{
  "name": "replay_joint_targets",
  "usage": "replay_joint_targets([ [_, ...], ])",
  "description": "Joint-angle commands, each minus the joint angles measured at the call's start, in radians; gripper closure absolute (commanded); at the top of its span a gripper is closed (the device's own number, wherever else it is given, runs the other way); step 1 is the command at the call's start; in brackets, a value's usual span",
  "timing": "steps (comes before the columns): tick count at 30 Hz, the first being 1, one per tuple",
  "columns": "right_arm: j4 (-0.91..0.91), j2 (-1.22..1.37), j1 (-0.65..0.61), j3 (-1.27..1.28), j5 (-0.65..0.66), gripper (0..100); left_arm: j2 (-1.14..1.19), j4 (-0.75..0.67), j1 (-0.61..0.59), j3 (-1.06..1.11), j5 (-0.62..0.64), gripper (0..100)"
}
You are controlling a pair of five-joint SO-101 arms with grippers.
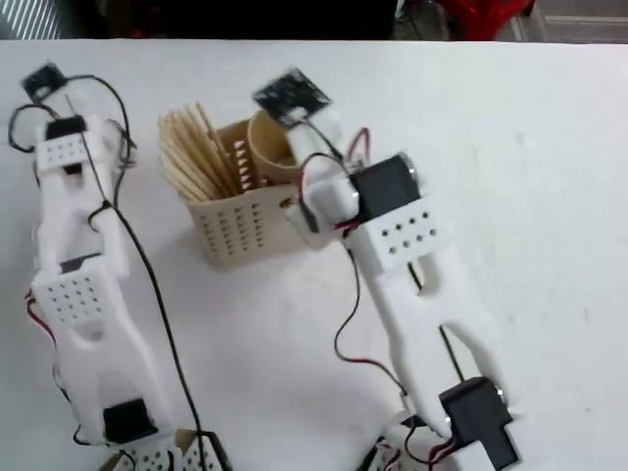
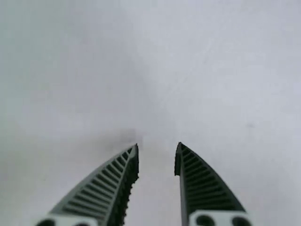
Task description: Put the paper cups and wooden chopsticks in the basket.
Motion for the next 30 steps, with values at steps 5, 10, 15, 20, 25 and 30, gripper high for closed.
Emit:
replay_joint_targets([
  [5, -0.131, -0.197, 0.091, 0.213, 0.002, 98.1, -0.196, 0.296, -0.079, -0.25, -0.213, 85],
  [10, -0.232, -0.42, 0.085, 0.474, 0.002, 98.0, -0.263, 0.519, -0.085, -0.394, -0.325, 85],
  [15, -0.351, -0.647, 0.093, 0.756, 0.002, 97.8, -0.286, 0.598, -0.088, -0.439, -0.422, 86],
  [20, -0.455, -0.918, 0.093, 1.011, 0.002, 97.8, -0.286, 0.598, -0.099, -0.44, -0.439, 86],
  [25, -0.509, -1.245, 0.093, 1.22, 0.002, 97.8, -0.288, 0.601, -0.097, -0.448, -0.437, 86],
  [30, -0.501, -1.604, 0.093, 1.407, 0.002, 97.8, -0.302, 0.603, -0.097, -0.443, -0.439, 86],
])
